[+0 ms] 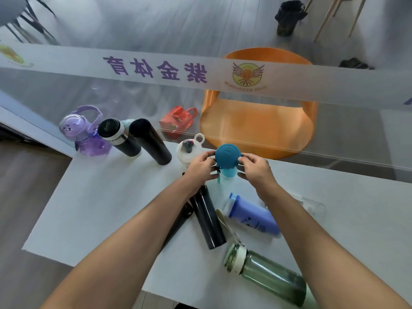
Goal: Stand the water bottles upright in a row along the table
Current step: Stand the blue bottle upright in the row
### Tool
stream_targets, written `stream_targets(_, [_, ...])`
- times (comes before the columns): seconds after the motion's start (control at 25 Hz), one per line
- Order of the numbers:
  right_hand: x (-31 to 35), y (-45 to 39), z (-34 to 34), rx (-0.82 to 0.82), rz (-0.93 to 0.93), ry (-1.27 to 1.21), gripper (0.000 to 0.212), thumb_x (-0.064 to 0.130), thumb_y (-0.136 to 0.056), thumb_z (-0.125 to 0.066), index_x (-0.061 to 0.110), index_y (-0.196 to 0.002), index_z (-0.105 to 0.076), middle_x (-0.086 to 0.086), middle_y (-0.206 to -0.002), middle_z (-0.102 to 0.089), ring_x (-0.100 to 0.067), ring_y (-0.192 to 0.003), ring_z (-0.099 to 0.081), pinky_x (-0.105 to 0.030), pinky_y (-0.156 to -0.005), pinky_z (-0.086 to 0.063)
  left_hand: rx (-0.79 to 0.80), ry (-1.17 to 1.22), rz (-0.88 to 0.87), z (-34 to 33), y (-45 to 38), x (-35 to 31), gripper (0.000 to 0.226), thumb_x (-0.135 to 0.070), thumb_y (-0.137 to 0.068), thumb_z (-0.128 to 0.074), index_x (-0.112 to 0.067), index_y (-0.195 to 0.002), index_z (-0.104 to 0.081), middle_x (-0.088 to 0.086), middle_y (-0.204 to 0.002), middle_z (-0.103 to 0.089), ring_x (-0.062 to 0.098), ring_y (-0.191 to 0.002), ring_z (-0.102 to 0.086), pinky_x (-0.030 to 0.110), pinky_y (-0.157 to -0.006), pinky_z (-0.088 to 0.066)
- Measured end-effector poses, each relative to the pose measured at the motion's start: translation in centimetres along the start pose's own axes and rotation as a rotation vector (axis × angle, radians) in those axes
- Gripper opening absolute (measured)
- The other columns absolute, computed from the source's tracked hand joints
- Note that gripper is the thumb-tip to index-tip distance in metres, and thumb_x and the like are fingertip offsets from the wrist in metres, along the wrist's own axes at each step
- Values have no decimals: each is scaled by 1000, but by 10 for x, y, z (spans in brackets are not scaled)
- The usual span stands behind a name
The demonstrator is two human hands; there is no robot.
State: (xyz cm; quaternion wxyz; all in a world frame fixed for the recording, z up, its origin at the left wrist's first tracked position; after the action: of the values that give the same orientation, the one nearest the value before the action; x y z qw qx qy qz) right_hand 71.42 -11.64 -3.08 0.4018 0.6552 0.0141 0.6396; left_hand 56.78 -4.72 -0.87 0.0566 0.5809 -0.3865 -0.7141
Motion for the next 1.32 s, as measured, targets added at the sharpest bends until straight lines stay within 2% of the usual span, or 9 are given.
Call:
stream_targets(0.24, [-1,-6,5,-14,-22,31,32,18,-99,-54,7,-127,-63,-12,-122,-67,-29,-112,-65,-45,-96,-57,27,-8,-21,-9,-4,-1,35,-1,-98,-35,-12,-125,-54,9,-105,-63,23,-96,-62,35,-80,-53])
stream_targets(0.48, [0,-2,1,-22,-9,102,30,19,-98,-53,10,-124,-65,-4,-108,-65,-29,-110,-65,-49,-97,-55,47,-55,-15,-9,-4,-2,28,-8,-99,-38,-19,-119,-54,7,-108,-63,21,-101,-61,36,-83,-54])
stream_targets(0.64, [-6,2,6,-38,-35,113,24,23,-97,-55,13,-117,-65,-10,-112,-68,-32,-109,-65,-51,-96,-55,7,-106,-15,-3,1,1,39,-12,-100,-39,-17,-138,-47,8,-121,-59,24,-114,-58,40,-91,-53])
stream_targets(0.72, [-17,9,14,-71,-65,122,30,24,-96,-56,11,-122,-63,-11,-112,-68,-31,-103,-67,-50,-95,-56,-47,-131,-17,5,8,9,41,-12,-100,-39,-13,-141,-44,8,-118,-56,23,-110,-56,42,-95,-53])
stream_targets(0.8, [-29,24,20,-96,-71,150,37,28,-93,-58,11,-126,-63,-9,-111,-70,-27,-99,-67,-50,-96,-55,-74,-157,-24,11,19,25,39,-13,-100,-40,-11,-138,-49,7,-113,-56,21,-102,-56,43,-95,-52])
stream_targets(0.88, [-47,42,24,-105,-66,211,41,31,-89,-59,14,-125,-65,-8,-114,-71,-27,-106,-67,-50,-99,-53,-59,-176,-14,14,34,47,37,-14,-99,-40,-12,-134,-53,7,-109,-58,20,-95,-57,43,-93,-52])
stream_targets(1.0, [-72,81,29,-93,-58,286,34,24,-94,-58,13,-125,-65,-6,-116,-70,-24,-108,-65,-41,-99,-53,14,-198,12,8,61,79,31,-12,-98,-42,-12,-124,-59,6,-97,-61,18,-86,-59,43,-91,-54])
stream_targets(1.2, [-112,131,49,-179,-29,282,22,20,-92,-63,15,-112,-72,-4,-100,-72,-16,-87,-63,-27,-83,-47,136,-278,3,-17,91,117,27,-11,-94,-45,-14,-108,-67,13,-101,-68,20,-84,-62,40,-83,-55])
stream_targets(1.32, [-115,148,69,-237,18,302,19,18,-90,-64,18,-107,-72,0,-94,-71,-16,-85,-64,-26,-83,-47,168,-285,-15,-38,102,123,25,-5,-93,-44,-13,-103,-66,10,-93,-64,21,-80,-58,37,-76,-51])
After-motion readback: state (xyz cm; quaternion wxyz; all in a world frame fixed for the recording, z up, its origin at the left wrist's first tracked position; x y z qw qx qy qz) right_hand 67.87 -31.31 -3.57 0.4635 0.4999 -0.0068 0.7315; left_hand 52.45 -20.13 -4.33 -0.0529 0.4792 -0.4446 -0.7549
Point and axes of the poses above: each hand's wrist, its own y-axis away from the middle knuckle, its own z-axis out of the back of the hand, x = y × z, the point moved 5 cm from there along -y, towards the middle knuckle
